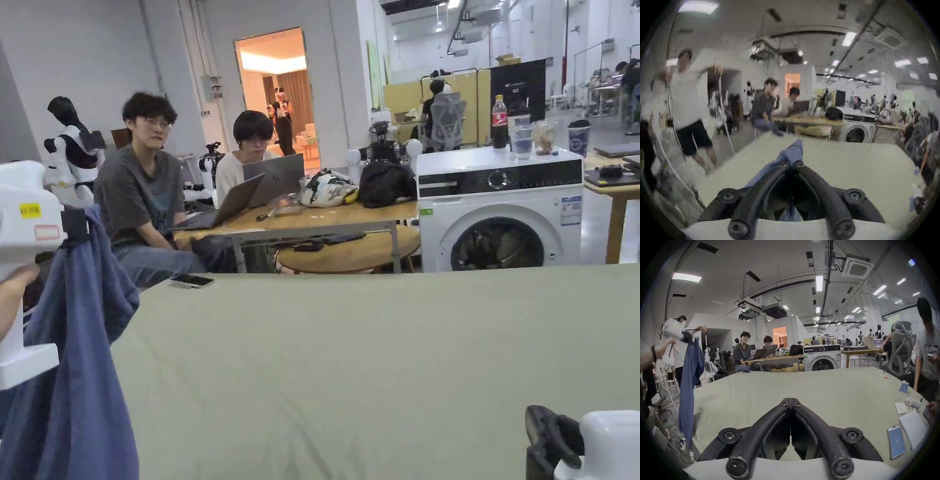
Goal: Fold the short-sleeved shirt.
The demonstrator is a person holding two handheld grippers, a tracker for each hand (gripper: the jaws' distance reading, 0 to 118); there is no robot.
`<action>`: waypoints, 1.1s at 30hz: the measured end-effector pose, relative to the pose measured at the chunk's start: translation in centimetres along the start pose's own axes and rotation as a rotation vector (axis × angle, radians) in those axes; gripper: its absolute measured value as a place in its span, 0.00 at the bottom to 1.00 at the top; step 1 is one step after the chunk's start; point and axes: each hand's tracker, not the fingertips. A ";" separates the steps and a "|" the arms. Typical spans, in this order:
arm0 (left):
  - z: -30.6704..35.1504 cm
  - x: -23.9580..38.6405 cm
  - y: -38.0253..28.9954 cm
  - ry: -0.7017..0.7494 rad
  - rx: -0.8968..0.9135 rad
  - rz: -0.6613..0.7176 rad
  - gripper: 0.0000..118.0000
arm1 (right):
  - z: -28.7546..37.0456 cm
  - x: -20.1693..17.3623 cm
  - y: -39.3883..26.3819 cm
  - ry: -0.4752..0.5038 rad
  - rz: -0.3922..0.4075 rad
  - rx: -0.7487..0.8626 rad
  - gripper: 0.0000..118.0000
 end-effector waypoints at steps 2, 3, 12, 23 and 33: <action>-1.6 2.7 1.9 -0.038 0.028 -0.044 0.00 | 0.6 0.9 0.3 -0.024 0.006 0.009 0.00; -2.1 4.9 1.9 -0.064 0.019 -0.075 0.00 | 0.7 1.5 0.4 -0.038 0.000 0.011 0.00; -8.7 21.1 -15.5 -0.470 -0.228 0.040 0.00 | 0.9 5.8 1.4 -0.105 -0.011 0.040 0.00; -3.6 44.5 -31.0 -1.057 -0.498 0.113 0.00 | 0.0 11.1 2.8 -0.215 -0.044 -0.014 0.00; 3.0 47.7 -33.0 -1.214 -0.450 0.058 0.59 | 3.1 14.4 1.1 -0.290 -0.018 -0.054 0.00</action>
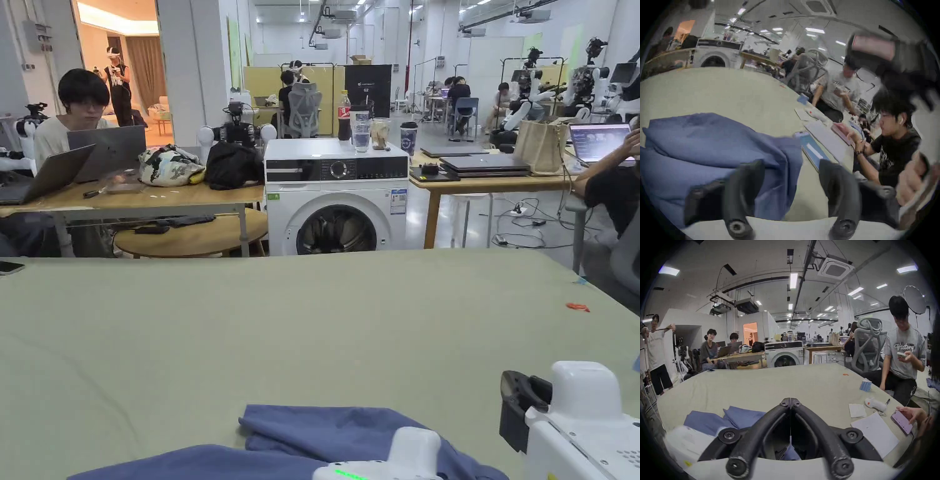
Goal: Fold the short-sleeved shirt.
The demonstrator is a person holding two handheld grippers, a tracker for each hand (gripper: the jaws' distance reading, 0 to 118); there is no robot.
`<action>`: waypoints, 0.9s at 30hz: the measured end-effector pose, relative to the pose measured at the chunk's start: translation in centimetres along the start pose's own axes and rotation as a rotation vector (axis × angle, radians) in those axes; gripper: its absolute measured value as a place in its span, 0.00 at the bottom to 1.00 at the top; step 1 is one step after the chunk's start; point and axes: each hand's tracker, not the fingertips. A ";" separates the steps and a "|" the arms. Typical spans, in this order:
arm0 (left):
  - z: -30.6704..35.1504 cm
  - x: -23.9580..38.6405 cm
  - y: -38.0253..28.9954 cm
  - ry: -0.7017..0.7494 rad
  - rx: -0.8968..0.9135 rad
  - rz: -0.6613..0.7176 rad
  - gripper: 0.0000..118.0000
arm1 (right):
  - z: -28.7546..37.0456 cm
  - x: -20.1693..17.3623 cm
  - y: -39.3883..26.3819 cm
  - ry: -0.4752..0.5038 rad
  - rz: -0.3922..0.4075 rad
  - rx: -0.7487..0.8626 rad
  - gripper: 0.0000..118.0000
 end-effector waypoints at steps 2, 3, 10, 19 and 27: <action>3.4 -1.2 1.1 0.060 0.061 -0.024 0.59 | 0.1 -0.1 -0.2 0.007 0.022 -0.007 0.00; 5.7 -2.0 1.6 0.107 0.100 -0.054 0.59 | 0.1 -0.3 -0.3 0.008 0.034 -0.013 0.00; 23.7 -7.3 2.1 0.555 0.357 -0.147 0.57 | 0.3 -2.5 -0.2 0.057 0.055 -0.015 0.00; 35.6 -3.9 -0.5 0.930 0.479 -0.267 0.00 | 2.3 -7.2 0.5 0.126 0.121 0.022 0.00; 35.8 -3.9 -1.3 0.833 0.403 -0.179 0.00 | 1.8 -8.4 -0.5 0.187 0.062 -0.008 0.00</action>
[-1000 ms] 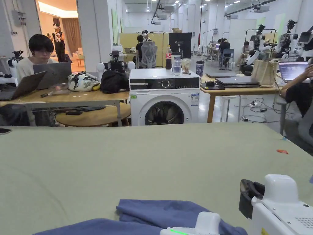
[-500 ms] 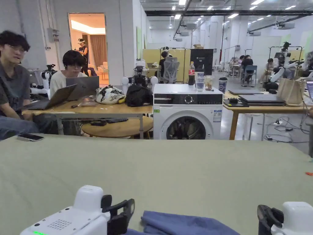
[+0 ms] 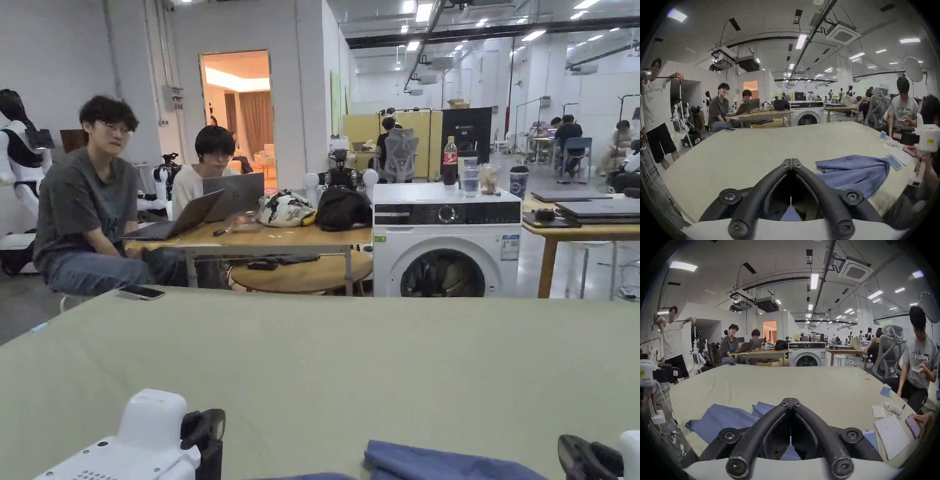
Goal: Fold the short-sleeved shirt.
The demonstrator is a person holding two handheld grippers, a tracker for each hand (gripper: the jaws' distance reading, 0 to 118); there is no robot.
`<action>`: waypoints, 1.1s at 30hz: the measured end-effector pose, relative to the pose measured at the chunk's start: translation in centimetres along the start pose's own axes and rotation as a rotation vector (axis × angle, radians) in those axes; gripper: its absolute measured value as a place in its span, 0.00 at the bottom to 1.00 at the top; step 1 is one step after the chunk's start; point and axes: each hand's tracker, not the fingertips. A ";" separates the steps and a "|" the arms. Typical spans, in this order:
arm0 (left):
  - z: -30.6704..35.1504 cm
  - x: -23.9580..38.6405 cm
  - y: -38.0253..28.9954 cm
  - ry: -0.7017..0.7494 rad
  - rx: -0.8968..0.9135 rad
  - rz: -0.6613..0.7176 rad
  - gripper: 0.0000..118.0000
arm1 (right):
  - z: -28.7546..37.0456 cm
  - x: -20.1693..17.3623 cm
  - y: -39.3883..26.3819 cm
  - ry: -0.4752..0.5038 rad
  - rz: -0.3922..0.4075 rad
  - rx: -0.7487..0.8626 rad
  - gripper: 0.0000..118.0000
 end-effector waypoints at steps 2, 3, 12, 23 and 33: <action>-1.5 -1.4 0.1 -0.031 -0.069 0.022 0.00 | 0.0 0.0 -0.3 0.000 -0.003 -0.007 0.00; -2.2 -1.6 0.1 -0.034 -0.093 0.039 0.00 | 0.0 0.2 -0.5 -0.001 -0.002 -0.010 0.00; -16.1 -7.3 -2.7 -0.082 -0.518 0.254 0.43 | 0.6 2.8 -2.1 -0.011 -0.023 -0.041 0.00; -25.6 -7.8 -9.5 0.040 -0.812 0.266 0.41 | 1.3 8.1 -4.4 -0.131 -0.107 -0.127 0.00; -26.2 -6.1 -8.5 0.028 -0.860 0.225 0.00 | 2.4 9.9 -6.3 -0.185 -0.252 -0.253 0.40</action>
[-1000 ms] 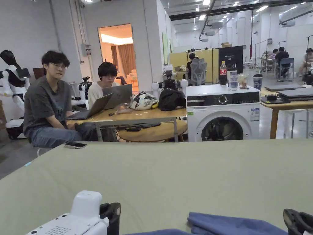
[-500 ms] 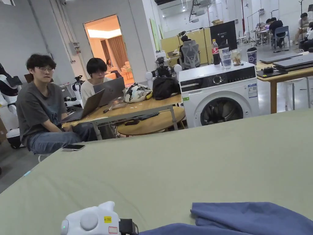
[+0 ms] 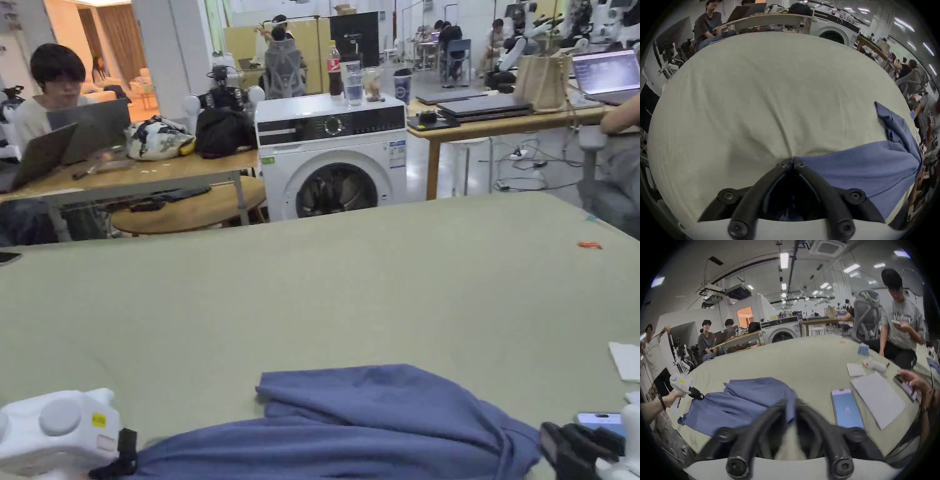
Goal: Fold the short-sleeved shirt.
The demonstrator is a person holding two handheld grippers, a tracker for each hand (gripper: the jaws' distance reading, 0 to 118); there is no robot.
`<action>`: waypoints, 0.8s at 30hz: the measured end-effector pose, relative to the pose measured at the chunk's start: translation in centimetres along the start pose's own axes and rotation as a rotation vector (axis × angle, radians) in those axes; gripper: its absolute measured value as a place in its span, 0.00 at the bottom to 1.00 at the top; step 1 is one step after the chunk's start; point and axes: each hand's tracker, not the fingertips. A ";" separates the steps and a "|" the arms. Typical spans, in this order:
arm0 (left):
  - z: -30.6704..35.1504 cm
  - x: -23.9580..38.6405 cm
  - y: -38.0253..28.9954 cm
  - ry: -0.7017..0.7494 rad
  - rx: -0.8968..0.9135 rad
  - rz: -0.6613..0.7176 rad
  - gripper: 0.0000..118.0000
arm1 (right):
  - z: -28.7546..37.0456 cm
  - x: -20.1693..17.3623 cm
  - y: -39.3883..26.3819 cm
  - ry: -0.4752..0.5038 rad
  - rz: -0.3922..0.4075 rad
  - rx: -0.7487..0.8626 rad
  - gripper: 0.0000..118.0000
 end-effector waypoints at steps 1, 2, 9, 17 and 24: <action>0.1 0.0 0.0 -0.005 -0.002 -0.001 0.00 | -0.5 0.4 -0.3 0.000 -0.057 -0.049 0.58; 0.1 0.0 0.0 -0.006 -0.003 0.000 0.00 | -1.0 0.7 -0.6 0.017 -0.104 -0.075 0.60; 0.2 0.7 0.0 0.015 -0.009 -0.041 0.00 | -7.8 2.6 -2.7 0.049 -0.326 -0.210 0.20; 0.4 -0.8 -0.4 -0.043 0.031 -0.006 0.00 | -9.8 4.1 -4.3 0.139 -0.469 -0.220 0.04; 8.9 -1.9 -1.6 -0.145 0.378 0.032 0.00 | -6.0 2.0 0.6 0.180 -0.323 -0.077 0.02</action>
